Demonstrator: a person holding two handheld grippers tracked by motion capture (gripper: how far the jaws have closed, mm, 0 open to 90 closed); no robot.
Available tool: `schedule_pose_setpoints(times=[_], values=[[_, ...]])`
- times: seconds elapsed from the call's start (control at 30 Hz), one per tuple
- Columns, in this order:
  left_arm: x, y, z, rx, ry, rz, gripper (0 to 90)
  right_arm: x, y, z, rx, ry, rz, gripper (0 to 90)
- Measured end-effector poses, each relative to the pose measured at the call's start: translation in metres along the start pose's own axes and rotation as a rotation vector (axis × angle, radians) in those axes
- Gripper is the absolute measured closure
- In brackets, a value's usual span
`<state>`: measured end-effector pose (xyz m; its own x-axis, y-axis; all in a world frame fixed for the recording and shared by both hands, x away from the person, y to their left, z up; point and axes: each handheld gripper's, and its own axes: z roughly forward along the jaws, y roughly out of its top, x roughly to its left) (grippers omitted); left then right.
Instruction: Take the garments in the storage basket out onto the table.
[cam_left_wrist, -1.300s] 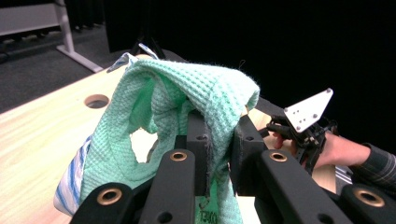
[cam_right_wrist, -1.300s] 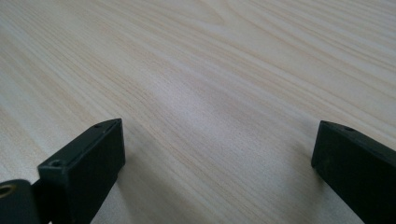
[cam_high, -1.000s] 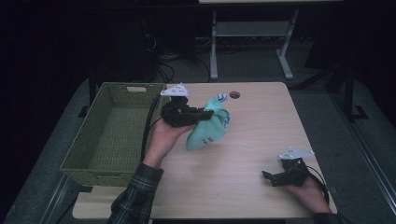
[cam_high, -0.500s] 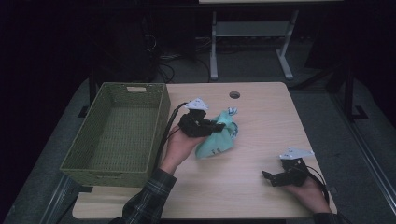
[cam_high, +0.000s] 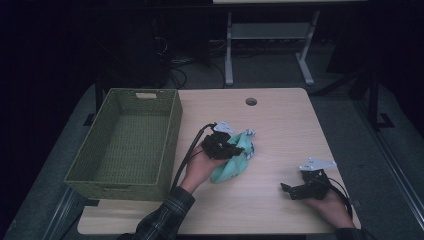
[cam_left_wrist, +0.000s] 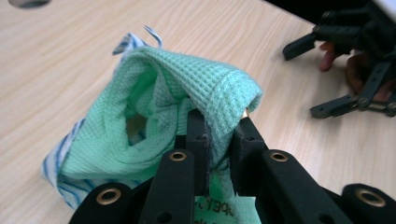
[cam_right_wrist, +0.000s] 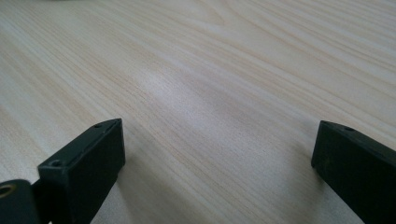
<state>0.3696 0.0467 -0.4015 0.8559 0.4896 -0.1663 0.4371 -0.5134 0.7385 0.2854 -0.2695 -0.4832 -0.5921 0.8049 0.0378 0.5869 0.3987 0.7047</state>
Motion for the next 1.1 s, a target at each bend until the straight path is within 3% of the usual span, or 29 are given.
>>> schedule_pose_setpoints(times=[0.3,0.33,0.57,0.67,0.73,0.87,0.97,1.1], values=[[0.005,-0.018,0.028,0.102,0.033,0.027,79.1,0.000,0.000,0.000,0.000,0.000,-0.001,2.3],[0.004,-0.020,0.033,0.098,0.029,0.008,79.0,0.000,0.000,0.000,0.000,0.000,-0.001,2.3],[0.007,-0.027,0.044,0.134,0.025,0.014,76.6,0.000,0.000,0.000,0.000,0.000,-0.001,2.3],[0.004,-0.025,0.039,0.125,0.019,0.011,65.5,0.000,0.000,0.000,0.000,0.000,0.000,2.3],[0.000,-0.022,0.030,0.119,0.018,0.031,57.6,0.000,0.000,0.000,0.000,0.000,-0.001,2.3],[-0.005,-0.019,0.012,0.089,0.009,0.037,51.1,0.000,0.000,0.000,0.000,0.000,-0.001,2.3],[-0.007,-0.020,-0.003,0.064,0.020,0.045,50.5,0.000,0.000,0.000,0.000,0.000,0.000,2.3],[-0.004,-0.031,-0.019,0.057,0.059,0.029,64.3,0.000,0.000,0.000,0.001,-0.001,-0.002,2.3]])
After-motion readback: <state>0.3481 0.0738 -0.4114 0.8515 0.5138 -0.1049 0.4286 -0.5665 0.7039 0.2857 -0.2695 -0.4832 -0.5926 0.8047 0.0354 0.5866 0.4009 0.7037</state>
